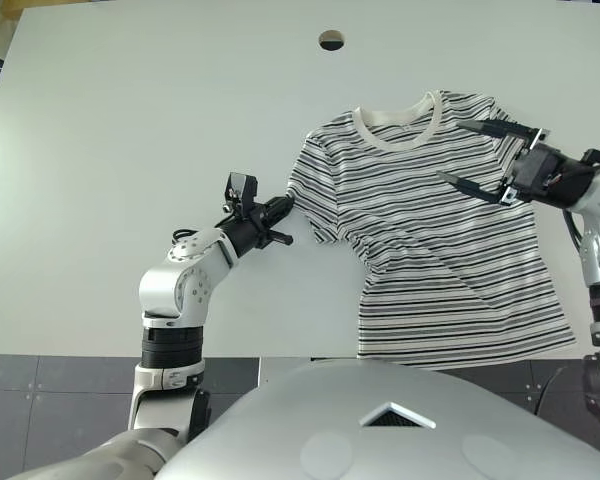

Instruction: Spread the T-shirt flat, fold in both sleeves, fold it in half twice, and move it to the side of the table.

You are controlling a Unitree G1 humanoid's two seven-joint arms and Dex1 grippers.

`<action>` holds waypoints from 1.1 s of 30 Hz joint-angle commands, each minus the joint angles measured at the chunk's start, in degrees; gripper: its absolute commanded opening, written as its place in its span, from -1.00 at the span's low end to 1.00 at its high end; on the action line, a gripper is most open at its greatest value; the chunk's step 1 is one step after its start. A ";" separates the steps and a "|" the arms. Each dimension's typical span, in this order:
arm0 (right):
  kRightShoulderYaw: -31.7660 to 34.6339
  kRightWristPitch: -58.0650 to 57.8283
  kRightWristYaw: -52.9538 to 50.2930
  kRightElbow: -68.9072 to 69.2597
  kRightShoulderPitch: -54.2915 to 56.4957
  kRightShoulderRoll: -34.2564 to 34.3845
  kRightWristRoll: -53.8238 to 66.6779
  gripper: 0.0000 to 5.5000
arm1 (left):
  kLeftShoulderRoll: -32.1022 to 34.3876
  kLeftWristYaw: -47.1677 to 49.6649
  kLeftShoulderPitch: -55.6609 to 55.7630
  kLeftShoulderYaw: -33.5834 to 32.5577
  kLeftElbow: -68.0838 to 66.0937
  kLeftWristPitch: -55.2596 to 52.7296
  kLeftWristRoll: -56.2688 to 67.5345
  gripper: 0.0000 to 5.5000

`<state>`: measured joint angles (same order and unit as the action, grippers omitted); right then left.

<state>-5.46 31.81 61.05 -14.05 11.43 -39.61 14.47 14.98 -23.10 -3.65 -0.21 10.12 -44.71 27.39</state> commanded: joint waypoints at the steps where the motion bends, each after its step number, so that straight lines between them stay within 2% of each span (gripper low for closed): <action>1: 0.79 -0.78 0.57 0.84 -0.36 -0.47 0.08 0.11 | -0.22 1.64 -0.89 -0.13 -1.71 -2.39 -0.67 -0.96; 9: 0.85 -0.75 0.79 0.32 -0.31 -0.28 -0.36 0.11 | 0.20 1.64 -0.01 -1.26 -1.81 -1.50 -1.05 -0.96; 13: 0.83 -0.63 0.67 0.24 -0.52 -0.14 -0.45 0.11 | 3.97 -1.99 1.92 -4.61 -2.01 -1.06 0.88 -0.96; 19: 0.73 -0.24 0.47 -0.24 -0.34 0.51 -0.62 0.11 | 9.98 -4.93 6.91 -12.57 -10.81 1.43 1.58 -0.96; 33: 0.67 0.18 0.43 -0.38 -0.08 1.13 -0.60 0.11 | 16.03 -8.72 18.98 -16.14 -33.08 9.17 -2.04 -0.96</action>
<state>-5.15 32.18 61.37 -14.80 10.61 -38.63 14.28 29.95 -31.30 13.96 -15.96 -21.74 -36.16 26.32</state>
